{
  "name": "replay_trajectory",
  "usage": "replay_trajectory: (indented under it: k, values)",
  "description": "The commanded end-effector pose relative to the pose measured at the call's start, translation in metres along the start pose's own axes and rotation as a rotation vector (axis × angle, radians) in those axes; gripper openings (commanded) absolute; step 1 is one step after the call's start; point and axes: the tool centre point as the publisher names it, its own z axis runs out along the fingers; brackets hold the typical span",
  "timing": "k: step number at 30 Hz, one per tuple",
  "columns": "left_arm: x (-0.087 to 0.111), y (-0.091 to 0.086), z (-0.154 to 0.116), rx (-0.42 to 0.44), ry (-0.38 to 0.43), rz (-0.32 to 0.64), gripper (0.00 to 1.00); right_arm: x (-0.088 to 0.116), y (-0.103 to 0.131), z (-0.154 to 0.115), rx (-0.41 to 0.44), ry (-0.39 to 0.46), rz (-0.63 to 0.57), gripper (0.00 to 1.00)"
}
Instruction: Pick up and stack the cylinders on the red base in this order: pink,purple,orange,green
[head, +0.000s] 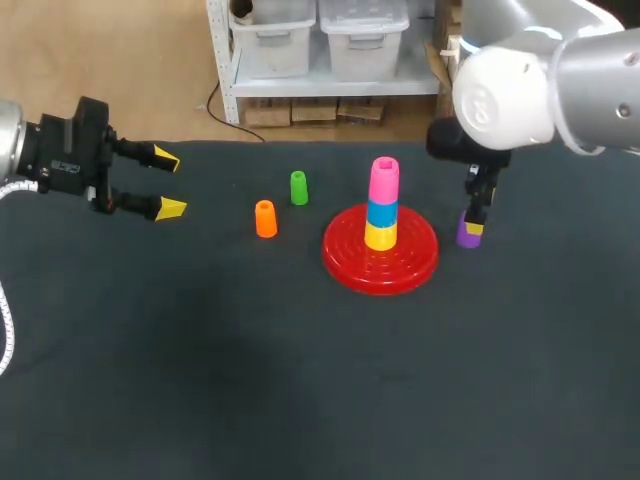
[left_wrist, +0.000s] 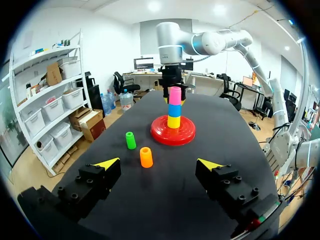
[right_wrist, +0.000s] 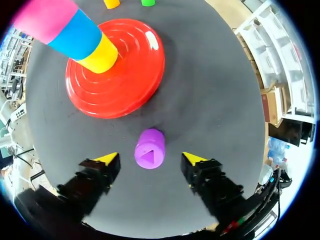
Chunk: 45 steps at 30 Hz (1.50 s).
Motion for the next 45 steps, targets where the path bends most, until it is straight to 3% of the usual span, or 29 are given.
replay_trajectory:
  k: [1,10,11,13,18,24,31,37,45]
  values:
    - [0.002,-0.001,0.0,-0.003,-0.005,0.003,1.0,0.0,0.007,0.003,0.025,-0.006,-0.005,0.47]
    - [0.002,-0.001,0.0,-0.003,-0.005,0.003,1.0,-0.005,0.009,0.007,0.015,-0.008,-0.011,0.42]
    - [0.002,-0.001,0.0,-0.003,-0.005,0.003,1.0,-0.005,0.009,0.007,0.017,-0.01,-0.008,0.31]
    - [0.002,-0.001,0.0,-0.003,-0.005,0.003,1.0,-0.004,0.009,0.003,0.022,-0.013,-0.007,0.0]
    - [0.002,-0.001,0.0,-0.003,-0.005,0.003,1.0,-0.002,0.011,-0.03,0.07,-0.054,-0.029,0.0]
    - [0.002,-0.001,0.0,-0.003,-0.005,0.003,1.0,-0.024,0.022,-0.104,0.134,-0.083,-0.235,0.0]
    - [0.002,-0.001,0.0,-0.003,-0.005,0.003,1.0,-0.045,0.049,-0.161,0.079,-0.086,-0.444,0.0]
    - [0.002,-0.001,0.0,-0.003,-0.005,0.003,1.0,-0.051,0.07,-0.179,-0.003,-0.078,-0.517,0.0]
    - [0.002,-0.001,0.0,-0.003,-0.005,0.003,1.0,-0.077,0.074,-0.182,-0.06,-0.076,-0.553,0.0]
